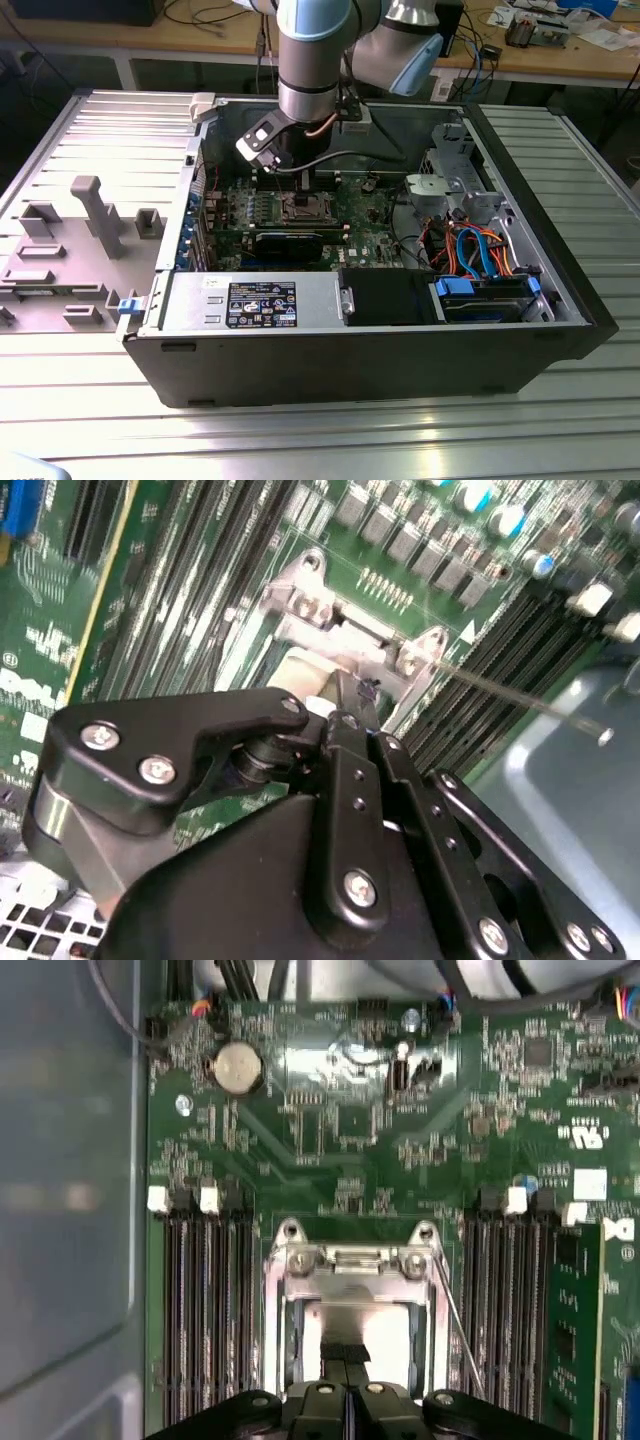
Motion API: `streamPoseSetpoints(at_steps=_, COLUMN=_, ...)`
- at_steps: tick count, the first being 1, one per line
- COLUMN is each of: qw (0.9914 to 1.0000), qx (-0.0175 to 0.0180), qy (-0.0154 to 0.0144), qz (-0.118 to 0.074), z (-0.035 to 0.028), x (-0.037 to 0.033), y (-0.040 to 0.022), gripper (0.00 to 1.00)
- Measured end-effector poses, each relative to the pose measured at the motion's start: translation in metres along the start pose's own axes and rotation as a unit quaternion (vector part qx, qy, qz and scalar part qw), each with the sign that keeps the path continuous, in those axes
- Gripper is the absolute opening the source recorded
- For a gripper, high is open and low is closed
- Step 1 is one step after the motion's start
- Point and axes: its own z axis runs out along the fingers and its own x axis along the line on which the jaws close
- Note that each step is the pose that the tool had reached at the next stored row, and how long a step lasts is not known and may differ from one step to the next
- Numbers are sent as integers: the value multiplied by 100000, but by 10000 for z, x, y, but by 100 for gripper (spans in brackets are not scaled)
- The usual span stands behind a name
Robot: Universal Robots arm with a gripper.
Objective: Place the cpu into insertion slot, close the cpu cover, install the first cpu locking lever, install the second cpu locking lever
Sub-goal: 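Close the cpu cover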
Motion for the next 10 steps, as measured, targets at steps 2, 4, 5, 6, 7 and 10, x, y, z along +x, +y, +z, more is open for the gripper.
streamPoseSetpoints(at_steps=2, qw=100000, qx=231, qy=11, qz=9, z=-119, x=1, y=27, gripper=11)
streamPoseSetpoints(at_steps=4, qw=100000, qx=244, qy=59, qz=22, z=-200, x=4, y=27, gripper=11)
streamPoseSetpoints(at_steps=5, qw=100000, qx=243, qy=80, qz=25, z=-242, x=6, y=27, gripper=11)
streamPoseSetpoints(at_steps=6, qw=100000, qx=249, qy=92, qz=17, z=-280, x=7, y=27, gripper=11)
streamPoseSetpoints(at_steps=7, qw=100000, qx=242, qy=110, qz=15, z=-312, x=8, y=27, gripper=11)
streamPoseSetpoints(at_steps=10, qw=100000, qx=244, qy=117, qz=18, z=-393, x=12, y=26, gripper=11)
